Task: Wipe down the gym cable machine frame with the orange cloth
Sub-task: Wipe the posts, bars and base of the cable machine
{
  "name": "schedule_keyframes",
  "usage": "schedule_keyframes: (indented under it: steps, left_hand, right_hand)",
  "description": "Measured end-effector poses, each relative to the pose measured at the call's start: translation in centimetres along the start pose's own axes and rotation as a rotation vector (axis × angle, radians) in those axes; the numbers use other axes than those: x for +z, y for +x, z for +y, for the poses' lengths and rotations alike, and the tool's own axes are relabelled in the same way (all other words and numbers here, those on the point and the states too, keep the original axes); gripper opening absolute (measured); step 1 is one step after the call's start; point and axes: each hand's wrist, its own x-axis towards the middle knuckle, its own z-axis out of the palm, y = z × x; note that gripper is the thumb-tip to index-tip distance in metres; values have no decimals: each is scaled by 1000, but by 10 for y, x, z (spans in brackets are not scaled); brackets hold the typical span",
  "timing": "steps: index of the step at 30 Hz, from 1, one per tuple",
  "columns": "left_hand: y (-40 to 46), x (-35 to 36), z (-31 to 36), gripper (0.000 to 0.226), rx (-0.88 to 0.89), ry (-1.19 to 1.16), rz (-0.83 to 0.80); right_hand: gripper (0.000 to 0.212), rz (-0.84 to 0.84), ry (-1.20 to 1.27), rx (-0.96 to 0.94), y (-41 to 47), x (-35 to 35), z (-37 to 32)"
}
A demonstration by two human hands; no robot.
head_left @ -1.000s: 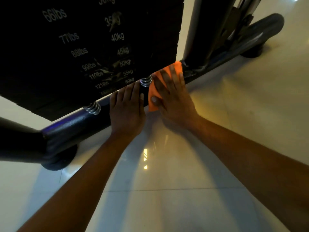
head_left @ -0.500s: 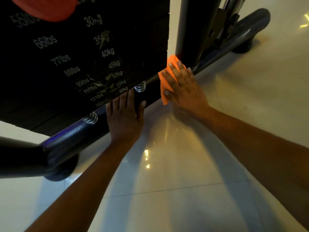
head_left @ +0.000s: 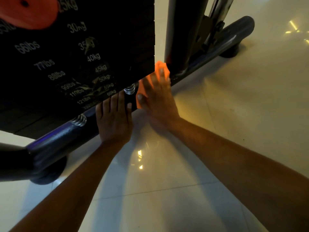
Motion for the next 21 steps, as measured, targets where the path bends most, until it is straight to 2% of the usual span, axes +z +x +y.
schedule_keyframes:
  steps: [2, 5, 8, 11, 14, 16, 18, 21]
  left_hand:
    - [1, -1, 0, 51, 1, 2, -4]
    - [2, -1, -1, 52, -3, 0, -6]
    - [0, -2, -1, 51, -11, -5, -10]
    - [0, 0, -3, 50, -1, -9, 11]
    - [1, 3, -5, 51, 4, -10, 3]
    - [1, 4, -5, 52, 3, -14, -2]
    - [-1, 4, -4, 52, -1, -22, -4]
    - [0, 3, -3, 52, 6, -39, 0]
  right_hand:
    - [68, -25, -22, -117, -2, 5, -4]
    - [77, -65, -111, -224, 12, -10, 38]
    - [74, -79, -109, -113, 12, -16, 54]
    - [67, -58, -56, -55, 3, -6, 18]
    - [68, -136, -94, -262, 8, -13, 34]
    - [66, -171, -139, -308, 19, -28, 60]
    - [67, -189, -149, -262, 22, -34, 69]
    - [63, -124, -46, -73, 16, -23, 35]
